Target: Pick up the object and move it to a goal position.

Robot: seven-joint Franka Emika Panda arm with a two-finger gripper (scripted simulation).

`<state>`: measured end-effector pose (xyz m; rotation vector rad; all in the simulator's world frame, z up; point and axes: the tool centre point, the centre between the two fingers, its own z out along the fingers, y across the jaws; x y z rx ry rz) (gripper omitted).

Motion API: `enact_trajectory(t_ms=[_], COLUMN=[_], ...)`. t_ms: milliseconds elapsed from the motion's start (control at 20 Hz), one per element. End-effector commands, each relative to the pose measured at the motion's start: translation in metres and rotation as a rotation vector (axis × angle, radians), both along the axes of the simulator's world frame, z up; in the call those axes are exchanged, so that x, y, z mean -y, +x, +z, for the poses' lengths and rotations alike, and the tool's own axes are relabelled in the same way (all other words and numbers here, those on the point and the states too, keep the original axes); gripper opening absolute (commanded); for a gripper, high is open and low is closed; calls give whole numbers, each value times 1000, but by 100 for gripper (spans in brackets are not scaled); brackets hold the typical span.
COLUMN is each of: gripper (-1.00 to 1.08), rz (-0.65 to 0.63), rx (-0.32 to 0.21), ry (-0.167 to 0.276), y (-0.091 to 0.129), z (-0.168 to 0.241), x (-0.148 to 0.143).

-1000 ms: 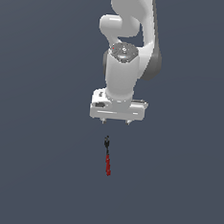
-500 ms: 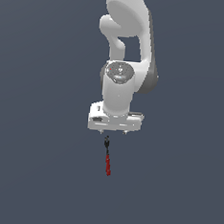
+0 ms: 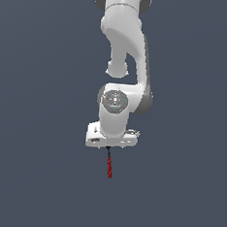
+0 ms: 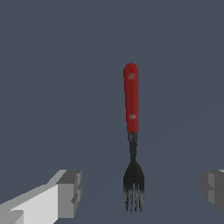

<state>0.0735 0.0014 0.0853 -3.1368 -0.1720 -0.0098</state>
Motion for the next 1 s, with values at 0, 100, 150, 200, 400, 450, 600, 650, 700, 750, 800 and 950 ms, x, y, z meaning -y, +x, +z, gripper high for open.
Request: enact_trajectory(t_ms=[0,100,150,200,400,450,600,650,700,750,800,950], gripper=[100,100,100,100,100,100,100,100,100,100,100,100], rz=[10,15,17,19,23,23,22,22,22,22,22,23], rx=[-2,-4,-4,-5,-6,-6,-7,-7,-7,-7,-7,-7], ry=[0,0,0,0,0,0,-1,-1,-1,-1,-1,-1], y=[5,8,9,10,12,12,11,11,11,11,11,10], z=[-11,-18,-21,-23,-29,-29,-30,-32,-34,-38,-42,-58], x=[2,3,4,4,5,6,5,5,5,6,5,5])
